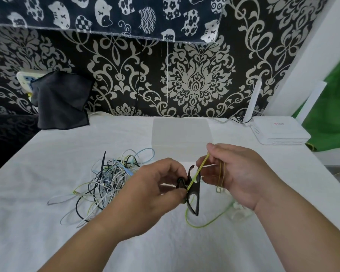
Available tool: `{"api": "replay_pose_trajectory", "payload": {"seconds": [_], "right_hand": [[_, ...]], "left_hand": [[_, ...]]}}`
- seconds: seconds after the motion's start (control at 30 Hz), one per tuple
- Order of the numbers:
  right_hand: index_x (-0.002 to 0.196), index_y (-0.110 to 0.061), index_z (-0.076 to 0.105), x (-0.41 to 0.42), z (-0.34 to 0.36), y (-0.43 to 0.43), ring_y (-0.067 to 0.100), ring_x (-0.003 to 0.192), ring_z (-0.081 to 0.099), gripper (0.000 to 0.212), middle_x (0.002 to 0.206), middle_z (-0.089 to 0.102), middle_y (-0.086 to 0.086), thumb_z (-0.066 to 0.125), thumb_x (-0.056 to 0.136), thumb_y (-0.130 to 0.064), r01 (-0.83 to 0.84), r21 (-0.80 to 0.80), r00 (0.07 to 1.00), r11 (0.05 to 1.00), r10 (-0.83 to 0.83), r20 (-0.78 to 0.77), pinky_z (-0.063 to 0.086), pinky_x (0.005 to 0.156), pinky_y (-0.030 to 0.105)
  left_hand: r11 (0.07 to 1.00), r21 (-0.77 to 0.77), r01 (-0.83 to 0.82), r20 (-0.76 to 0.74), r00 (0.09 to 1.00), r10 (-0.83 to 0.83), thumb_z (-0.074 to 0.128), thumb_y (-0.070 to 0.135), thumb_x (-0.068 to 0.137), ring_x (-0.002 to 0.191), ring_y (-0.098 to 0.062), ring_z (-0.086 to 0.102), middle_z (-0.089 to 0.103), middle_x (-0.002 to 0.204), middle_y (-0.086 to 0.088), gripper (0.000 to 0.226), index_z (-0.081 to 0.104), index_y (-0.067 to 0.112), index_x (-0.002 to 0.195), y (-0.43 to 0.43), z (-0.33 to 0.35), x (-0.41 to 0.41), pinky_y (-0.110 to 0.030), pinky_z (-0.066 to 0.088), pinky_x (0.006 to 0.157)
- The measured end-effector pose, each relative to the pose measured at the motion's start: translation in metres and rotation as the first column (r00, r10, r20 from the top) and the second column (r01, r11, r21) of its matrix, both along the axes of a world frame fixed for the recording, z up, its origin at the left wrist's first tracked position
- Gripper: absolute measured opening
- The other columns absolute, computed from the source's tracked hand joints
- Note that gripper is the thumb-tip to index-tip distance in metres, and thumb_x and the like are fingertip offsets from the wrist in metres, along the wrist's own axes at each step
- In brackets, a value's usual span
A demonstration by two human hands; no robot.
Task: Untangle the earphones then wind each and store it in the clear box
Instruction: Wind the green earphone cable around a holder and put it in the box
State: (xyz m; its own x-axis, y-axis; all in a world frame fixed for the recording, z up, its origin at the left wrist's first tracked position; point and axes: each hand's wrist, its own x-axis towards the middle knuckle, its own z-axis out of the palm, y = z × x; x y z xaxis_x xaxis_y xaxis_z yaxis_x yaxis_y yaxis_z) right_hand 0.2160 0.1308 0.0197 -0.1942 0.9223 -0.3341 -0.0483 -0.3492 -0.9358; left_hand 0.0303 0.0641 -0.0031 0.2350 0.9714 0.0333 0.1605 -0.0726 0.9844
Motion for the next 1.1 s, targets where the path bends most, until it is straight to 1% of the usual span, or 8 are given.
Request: {"api": "replay_pose_trajectory", "payload": {"seconds": [0.13,0.33,0.4,0.6,0.7,0.83,0.93,1.1], "right_hand": [[0.061,-0.013,0.059,-0.001,-0.007,0.001,0.019,0.052,0.054,0.036,0.067,0.059,0.008,0.063,0.096,-0.024,-0.036,0.049,0.994,0.998,0.031,0.102,0.045,0.049,0.028],[0.062,-0.013,0.052,-0.001,-0.008,0.002,0.016,0.05,0.038,0.038,0.06,0.045,0.003,0.06,0.098,-0.024,-0.069,0.108,0.979,0.992,0.047,0.197,0.032,0.049,0.028],[0.06,-0.015,0.05,-0.001,-0.01,0.001,0.016,0.049,0.034,0.041,0.058,0.044,0.002,0.06,0.098,-0.024,-0.105,0.097,0.967,0.99,0.079,0.244,0.027,0.048,0.027],[0.053,-0.022,0.051,-0.012,-0.017,-0.011,0.014,0.047,0.027,0.049,0.057,0.038,0.001,0.05,0.102,-0.027,-0.422,0.036,0.849,0.906,0.381,0.365,0.021,0.046,0.023],[0.067,-0.018,0.059,-0.018,-0.016,-0.017,0.011,0.048,0.03,0.041,0.054,0.039,-0.005,0.046,0.104,-0.029,-0.502,0.002,0.813,0.865,0.471,0.342,0.022,0.049,0.022],[0.083,-0.015,0.068,-0.016,-0.009,-0.02,0.011,0.052,0.029,0.034,0.057,0.038,-0.006,0.045,0.106,-0.025,-0.618,0.021,0.751,0.786,0.582,0.312,0.023,0.051,0.024],[0.083,-0.016,0.07,-0.014,-0.004,-0.019,0.011,0.053,0.028,0.031,0.057,0.037,-0.008,0.049,0.104,-0.023,-0.643,0.06,0.743,0.763,0.603,0.292,0.024,0.051,0.021],[0.075,-0.016,0.071,-0.005,0.001,-0.014,0.014,0.055,0.024,0.029,0.058,0.033,-0.002,0.056,0.098,-0.025,-0.639,0.1,0.756,0.763,0.599,0.264,0.022,0.05,0.021]], "left_hand": [[0.998,-0.043,0.035,0.232,0.972,-0.024,0.065,0.002,0.078,0.074,-0.017,0.063,0.068,0.083,-0.011,0.011,0.066,0.008,0.088,0.0,0.003,0.0,-0.02,0.05,0.07],[0.998,-0.053,0.044,0.197,0.98,-0.033,0.066,0.004,0.077,0.074,-0.016,0.062,0.069,0.081,-0.007,0.014,0.071,0.014,0.086,0.0,0.0,0.0,-0.022,0.049,0.07],[0.998,-0.05,0.025,0.257,0.966,-0.012,0.068,0.003,0.075,0.072,-0.015,0.062,0.068,0.079,-0.007,0.014,0.071,0.012,0.085,0.0,0.0,0.001,-0.02,0.049,0.068],[0.954,-0.116,-0.275,0.482,0.825,0.296,0.067,0.002,0.07,0.066,-0.014,0.063,0.07,0.08,-0.015,0.016,0.069,0.008,0.086,0.007,0.0,0.002,-0.015,0.048,0.057],[0.889,-0.106,-0.445,0.401,0.799,0.448,0.074,-0.001,0.075,0.071,-0.014,0.065,0.073,0.083,-0.015,0.021,0.067,0.002,0.093,0.01,-0.003,-0.003,-0.017,0.05,0.06],[0.833,-0.109,-0.542,0.351,0.764,0.542,0.066,-0.009,0.085,0.066,-0.009,0.066,0.072,0.082,-0.014,0.014,0.066,-0.003,0.098,0.011,-0.002,-0.008,-0.012,0.05,0.062],[0.827,-0.062,-0.559,0.271,0.788,0.553,0.068,-0.008,0.084,0.061,-0.006,0.062,0.071,0.074,-0.005,0.015,0.068,0.001,0.095,0.011,-0.003,-0.009,-0.011,0.048,0.059],[0.834,0.01,-0.552,0.144,0.826,0.545,0.07,-0.006,0.083,0.068,-0.012,0.063,0.073,0.077,-0.007,0.019,0.071,0.01,0.092,0.012,-0.004,-0.011,-0.013,0.049,0.062]]}}
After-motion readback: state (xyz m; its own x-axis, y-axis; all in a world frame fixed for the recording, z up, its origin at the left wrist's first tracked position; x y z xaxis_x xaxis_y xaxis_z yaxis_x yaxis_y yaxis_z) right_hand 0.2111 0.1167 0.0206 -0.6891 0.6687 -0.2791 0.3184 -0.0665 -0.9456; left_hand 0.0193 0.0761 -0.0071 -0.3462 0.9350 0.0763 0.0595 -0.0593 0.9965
